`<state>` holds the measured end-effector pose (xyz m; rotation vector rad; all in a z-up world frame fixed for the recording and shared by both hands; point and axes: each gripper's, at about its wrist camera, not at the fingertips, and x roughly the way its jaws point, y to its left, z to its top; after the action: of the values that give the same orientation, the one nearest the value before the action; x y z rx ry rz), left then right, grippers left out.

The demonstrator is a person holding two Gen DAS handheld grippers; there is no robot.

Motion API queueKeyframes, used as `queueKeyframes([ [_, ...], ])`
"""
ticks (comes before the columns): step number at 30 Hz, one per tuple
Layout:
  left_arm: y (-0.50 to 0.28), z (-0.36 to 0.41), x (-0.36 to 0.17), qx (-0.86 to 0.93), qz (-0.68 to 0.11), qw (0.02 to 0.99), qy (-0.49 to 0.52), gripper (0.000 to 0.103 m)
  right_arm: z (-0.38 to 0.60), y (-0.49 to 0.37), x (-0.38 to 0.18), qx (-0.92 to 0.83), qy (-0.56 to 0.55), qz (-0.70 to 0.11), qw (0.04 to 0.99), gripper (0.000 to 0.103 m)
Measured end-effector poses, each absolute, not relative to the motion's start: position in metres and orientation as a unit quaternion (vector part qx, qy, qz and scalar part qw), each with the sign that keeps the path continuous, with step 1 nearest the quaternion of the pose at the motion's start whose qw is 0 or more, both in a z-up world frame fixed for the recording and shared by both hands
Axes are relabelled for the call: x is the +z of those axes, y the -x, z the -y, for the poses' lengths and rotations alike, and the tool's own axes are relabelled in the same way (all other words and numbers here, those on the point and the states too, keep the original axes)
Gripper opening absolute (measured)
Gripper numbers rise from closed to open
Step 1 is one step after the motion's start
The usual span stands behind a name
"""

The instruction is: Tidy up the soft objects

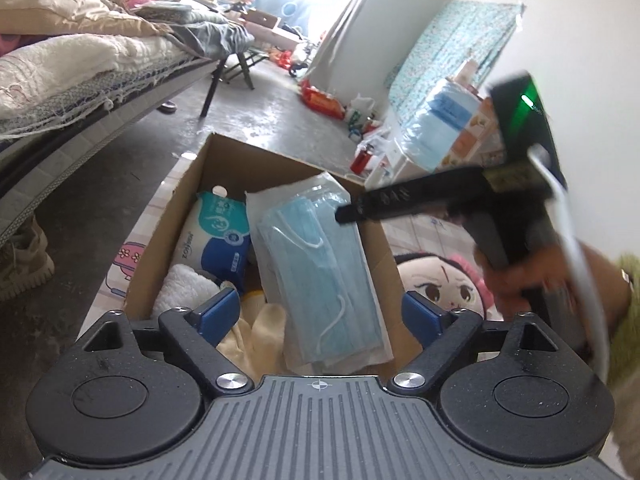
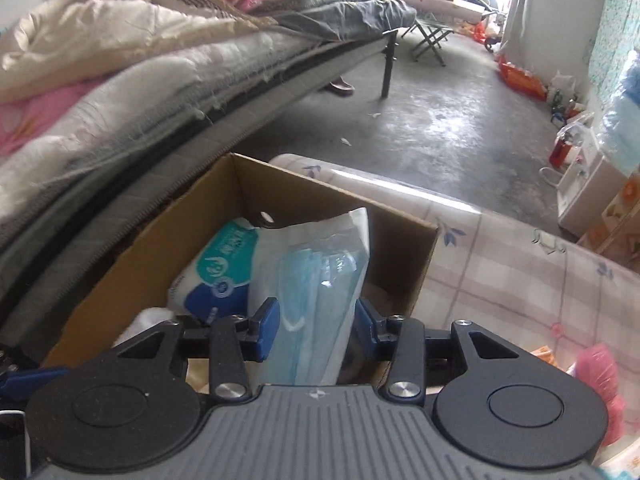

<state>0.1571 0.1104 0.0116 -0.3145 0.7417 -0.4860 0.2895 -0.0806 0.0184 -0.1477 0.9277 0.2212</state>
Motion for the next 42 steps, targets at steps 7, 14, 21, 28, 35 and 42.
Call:
queueKeyframes([
  [7,-0.154,-0.104,0.005,-0.268,-0.359,0.883,0.141,0.086,0.073,-0.316,0.008,0.107,0.092,-0.483,0.864,0.051],
  [14,-0.149,-0.103,0.005,-0.296,-0.351,0.877,0.143,0.085,0.064,-0.313,-0.003,0.121,0.109,-0.496,0.853,0.053],
  [21,-0.151,-0.109,0.006,-0.294,-0.349,0.875,0.160,0.085,0.075,-0.296,0.002,0.132,0.096,-0.490,0.857,0.006],
  [28,-0.161,-0.133,0.010,-0.269,-0.347,0.871,0.218,0.084,0.087,-0.264,0.027,0.142,0.082,-0.471,0.866,0.002],
  [35,-0.180,-0.124,0.015,-0.231,-0.375,0.876,0.197,0.084,0.104,-0.244,0.054,0.162,0.010,-0.469,0.868,0.002],
  [42,-0.206,-0.097,0.017,-0.202,-0.406,0.877,0.156,0.082,0.115,-0.229,0.065,0.159,-0.005,-0.458,0.875,0.003],
])
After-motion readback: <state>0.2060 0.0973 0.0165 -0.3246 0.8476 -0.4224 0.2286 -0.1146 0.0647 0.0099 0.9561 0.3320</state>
